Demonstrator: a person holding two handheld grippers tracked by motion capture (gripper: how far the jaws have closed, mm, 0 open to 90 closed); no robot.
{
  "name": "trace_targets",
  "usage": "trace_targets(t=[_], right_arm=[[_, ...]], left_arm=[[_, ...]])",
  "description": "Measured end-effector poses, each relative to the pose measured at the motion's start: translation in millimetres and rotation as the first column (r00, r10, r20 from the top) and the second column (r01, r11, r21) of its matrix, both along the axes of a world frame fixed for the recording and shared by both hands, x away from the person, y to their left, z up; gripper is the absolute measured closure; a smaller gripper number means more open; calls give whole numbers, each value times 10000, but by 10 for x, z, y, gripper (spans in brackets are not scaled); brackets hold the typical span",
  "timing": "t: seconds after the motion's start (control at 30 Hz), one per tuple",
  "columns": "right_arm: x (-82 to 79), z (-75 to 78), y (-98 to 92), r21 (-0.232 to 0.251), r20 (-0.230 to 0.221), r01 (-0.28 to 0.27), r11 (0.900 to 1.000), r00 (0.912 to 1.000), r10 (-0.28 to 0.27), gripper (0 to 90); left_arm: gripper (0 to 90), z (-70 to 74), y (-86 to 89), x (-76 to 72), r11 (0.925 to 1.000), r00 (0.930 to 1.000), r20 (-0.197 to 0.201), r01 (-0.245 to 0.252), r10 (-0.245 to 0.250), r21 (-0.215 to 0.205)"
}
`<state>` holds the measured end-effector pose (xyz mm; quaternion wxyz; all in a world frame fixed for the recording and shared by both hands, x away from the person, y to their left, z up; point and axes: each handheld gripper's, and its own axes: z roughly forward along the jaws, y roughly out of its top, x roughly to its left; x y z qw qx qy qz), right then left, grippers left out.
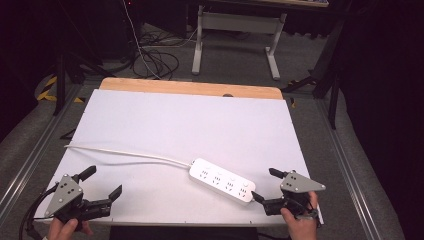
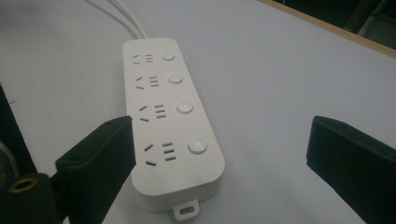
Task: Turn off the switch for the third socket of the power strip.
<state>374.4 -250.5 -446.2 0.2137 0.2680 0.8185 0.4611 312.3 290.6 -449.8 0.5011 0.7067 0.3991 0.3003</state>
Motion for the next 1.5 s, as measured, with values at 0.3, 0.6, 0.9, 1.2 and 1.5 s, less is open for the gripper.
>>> trace_targets(t=[0.3,0.6,0.9,1.2,1.5], right_arm=[[-16,25,-33,111,181,67,9999,9998,-69,94],[-22,31,-25,60,177,70,10000,9998,-71,94],[-26,44,-20,38,247,82,10000,9997,-83,94],[-13,84,9,9,186,73,10000,9998,-74,94],[48,182,75,-125,-89,-87,9999,9999,86,107]], left_arm=[[31,15,7,-16,9999,9998,160,-96,95,66],[31,27,-13,-36,9998,9995,285,-153,149,123],[32,29,-18,-40,9997,9994,308,-154,149,163],[32,30,-24,-39,9996,9994,295,-185,179,202],[33,28,-25,-30,9995,9997,223,-121,115,281]])
